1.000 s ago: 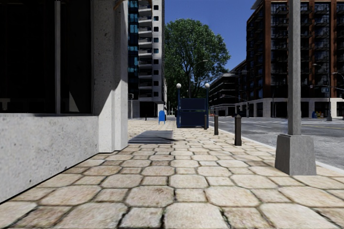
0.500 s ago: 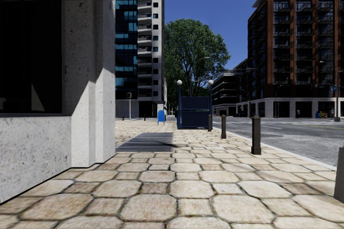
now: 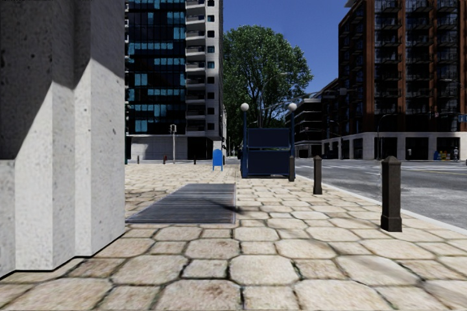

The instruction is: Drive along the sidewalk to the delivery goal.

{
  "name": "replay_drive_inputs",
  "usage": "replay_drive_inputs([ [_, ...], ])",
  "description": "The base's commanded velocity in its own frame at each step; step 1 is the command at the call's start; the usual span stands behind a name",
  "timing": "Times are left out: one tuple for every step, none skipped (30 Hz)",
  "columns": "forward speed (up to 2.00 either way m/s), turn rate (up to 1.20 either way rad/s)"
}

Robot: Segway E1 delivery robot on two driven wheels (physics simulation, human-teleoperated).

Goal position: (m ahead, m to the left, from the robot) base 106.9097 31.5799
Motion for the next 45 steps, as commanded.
replay_drive_inputs([
  [2.0,0.0],
  [2.0,0.0],
  [2.0,0.0],
  [2.0,0.0],
  [2.0,0.0],
  [2.0,0.0],
  [2.0,0.0],
  [2.0,0.0],
  [2.0,0.0],
  [2.0,0.0],
  [2.0,0.0],
  [2.0,0.0],
  [2.0,0.0],
  [2.0,0.0],
  [2.0,0.0],
  [2.0,0.0],
  [2.0,0.0],
  [2.0,0.0],
  [2.0,0.0],
  [2.0,0.0],
  [2.0,0.0],
  [2.0,0.0],
  [2.0,0.0],
  [2.0,0.0],
  [2.0,0.0],
  [2.0,0.0],
  [2.0,0.0],
  [2.0,0.0],
  [2.0,0.0],
  [2.0,0.0],
  [2.0,0.0],
  [2.0,0.0],
  [2.0,0.0],
  [2.0,0.05],
  [2.0,0.11],
  [2.0,0.11],
  [2.0,0.17],
  [2.0,0.27],
  [2.0,0.36],
  [2.0,0.36],
  [2.0,0.41],
  [2.0,0.43],
  [2.0,0.43],
  [2.0,0.43],
  [2.0,0.43],
])
